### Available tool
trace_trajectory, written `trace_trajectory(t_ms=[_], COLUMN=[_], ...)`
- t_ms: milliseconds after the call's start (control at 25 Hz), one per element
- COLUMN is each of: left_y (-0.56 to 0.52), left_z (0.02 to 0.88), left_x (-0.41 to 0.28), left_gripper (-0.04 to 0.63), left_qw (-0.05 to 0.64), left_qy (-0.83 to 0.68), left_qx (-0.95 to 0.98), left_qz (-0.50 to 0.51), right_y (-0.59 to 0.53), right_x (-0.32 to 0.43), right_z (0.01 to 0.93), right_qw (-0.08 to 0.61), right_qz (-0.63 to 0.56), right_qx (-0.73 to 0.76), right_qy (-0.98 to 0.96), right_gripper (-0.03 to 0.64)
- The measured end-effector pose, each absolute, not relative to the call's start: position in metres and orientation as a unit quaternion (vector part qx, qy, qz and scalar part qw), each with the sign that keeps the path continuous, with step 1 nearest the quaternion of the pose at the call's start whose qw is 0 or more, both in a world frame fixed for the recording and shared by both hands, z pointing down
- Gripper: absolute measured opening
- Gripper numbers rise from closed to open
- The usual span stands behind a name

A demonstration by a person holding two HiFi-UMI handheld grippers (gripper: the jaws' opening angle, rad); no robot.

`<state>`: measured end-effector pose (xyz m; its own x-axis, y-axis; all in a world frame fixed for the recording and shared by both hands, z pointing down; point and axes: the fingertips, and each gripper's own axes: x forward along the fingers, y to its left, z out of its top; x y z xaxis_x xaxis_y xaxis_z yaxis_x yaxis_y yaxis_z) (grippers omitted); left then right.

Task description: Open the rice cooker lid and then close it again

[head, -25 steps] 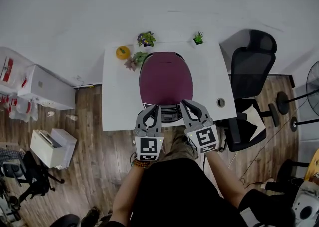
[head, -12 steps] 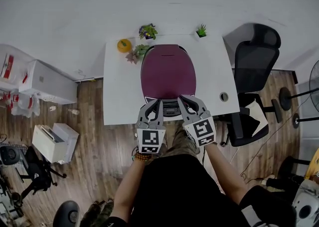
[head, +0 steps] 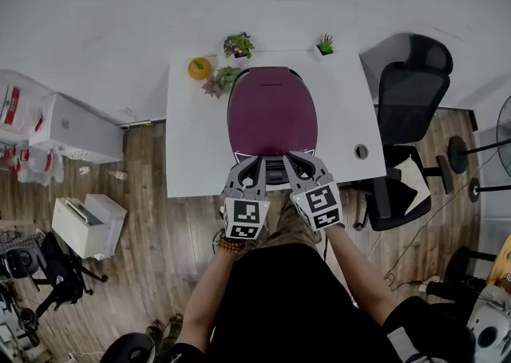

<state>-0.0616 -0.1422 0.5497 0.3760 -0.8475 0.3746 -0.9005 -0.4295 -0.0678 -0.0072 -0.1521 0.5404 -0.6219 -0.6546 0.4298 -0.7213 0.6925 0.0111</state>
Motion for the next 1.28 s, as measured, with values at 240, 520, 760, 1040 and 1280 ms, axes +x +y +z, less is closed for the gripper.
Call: trace_trajectory(t_ms=[240, 520, 760, 1040, 1280], left_y=[-0.146, -0.147, -0.148, -0.147, -0.148], left_z=[0.560, 0.574, 0.579, 0.585, 0.586], left_x=[-0.053, -0.046, -0.042, -0.039, -0.039], left_gripper=[0.023, 0.023, 0.023, 0.023, 0.023], left_qw=[0.080, 0.083, 0.093, 0.123, 0.143], left_qy=[-0.510, -0.496, -0.489, -0.466, -0.446], left_qx=[0.832, 0.832, 0.833, 0.833, 0.833], left_qz=[0.201, 0.236, 0.243, 0.273, 0.293], right_y=[-0.152, -0.151, -0.150, -0.149, -0.150], right_x=[-0.009, -0.014, -0.011, -0.006, -0.007], right_z=[0.557, 0.570, 0.581, 0.587, 0.587], right_qw=[0.226, 0.238, 0.253, 0.260, 0.263], right_qz=[0.090, 0.117, 0.122, 0.130, 0.132], right_qx=[0.373, 0.378, 0.377, 0.378, 0.377], right_qy=[-0.895, -0.887, -0.883, -0.879, -0.878], right_gripper=[0.028, 0.028, 0.028, 0.028, 0.028])
